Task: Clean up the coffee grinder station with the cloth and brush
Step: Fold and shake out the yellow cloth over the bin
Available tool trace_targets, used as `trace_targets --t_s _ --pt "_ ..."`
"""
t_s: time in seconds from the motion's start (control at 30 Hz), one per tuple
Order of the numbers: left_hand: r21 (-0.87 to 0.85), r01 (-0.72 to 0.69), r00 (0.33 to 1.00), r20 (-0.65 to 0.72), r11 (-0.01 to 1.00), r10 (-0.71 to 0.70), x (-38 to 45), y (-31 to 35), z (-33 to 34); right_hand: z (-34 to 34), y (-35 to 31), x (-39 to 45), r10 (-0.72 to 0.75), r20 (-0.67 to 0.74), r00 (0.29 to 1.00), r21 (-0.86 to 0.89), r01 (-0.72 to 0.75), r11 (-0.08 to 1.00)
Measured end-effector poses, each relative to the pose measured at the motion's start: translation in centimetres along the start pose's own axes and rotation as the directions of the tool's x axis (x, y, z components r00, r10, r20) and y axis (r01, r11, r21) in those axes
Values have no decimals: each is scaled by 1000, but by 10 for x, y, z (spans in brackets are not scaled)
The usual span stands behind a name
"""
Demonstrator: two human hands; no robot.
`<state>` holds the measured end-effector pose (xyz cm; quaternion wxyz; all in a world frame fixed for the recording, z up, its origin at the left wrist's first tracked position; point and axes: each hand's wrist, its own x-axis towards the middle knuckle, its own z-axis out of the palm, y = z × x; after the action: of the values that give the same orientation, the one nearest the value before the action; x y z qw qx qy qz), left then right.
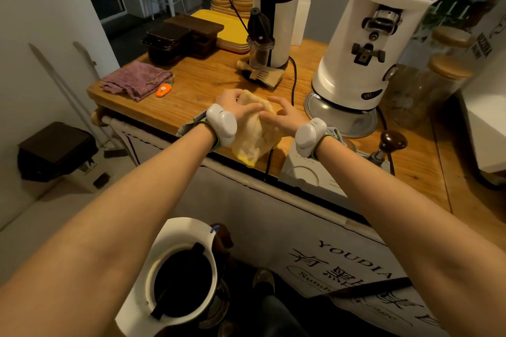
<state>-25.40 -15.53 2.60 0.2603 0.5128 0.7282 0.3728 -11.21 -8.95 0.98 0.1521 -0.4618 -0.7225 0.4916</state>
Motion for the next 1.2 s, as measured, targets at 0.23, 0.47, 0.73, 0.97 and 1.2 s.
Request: trace_targets --t_s 0.23,0.47,0.73,0.97,1.2 --pt "0 5 1000 -14 1000 -5 5 -9 -3 -4 2 3 165 -44 985 24 -164 986" --pt "30 69 995 63 997 -71 7 -9 -3 -8 5 6 43 -193 980 1 -43 999" --pt "-61 108 981 170 992 -97 6 0 -1 -13 0 10 32 -30 999 -67 -34 997" --pt "-104 65 985 168 992 -47 4 9 -3 -14 -7 9 56 39 998 -182 -48 982" --pt "-98 0 997 72 995 7 6 12 -17 -20 -13 7 -4 -97 995 12 5 1000"
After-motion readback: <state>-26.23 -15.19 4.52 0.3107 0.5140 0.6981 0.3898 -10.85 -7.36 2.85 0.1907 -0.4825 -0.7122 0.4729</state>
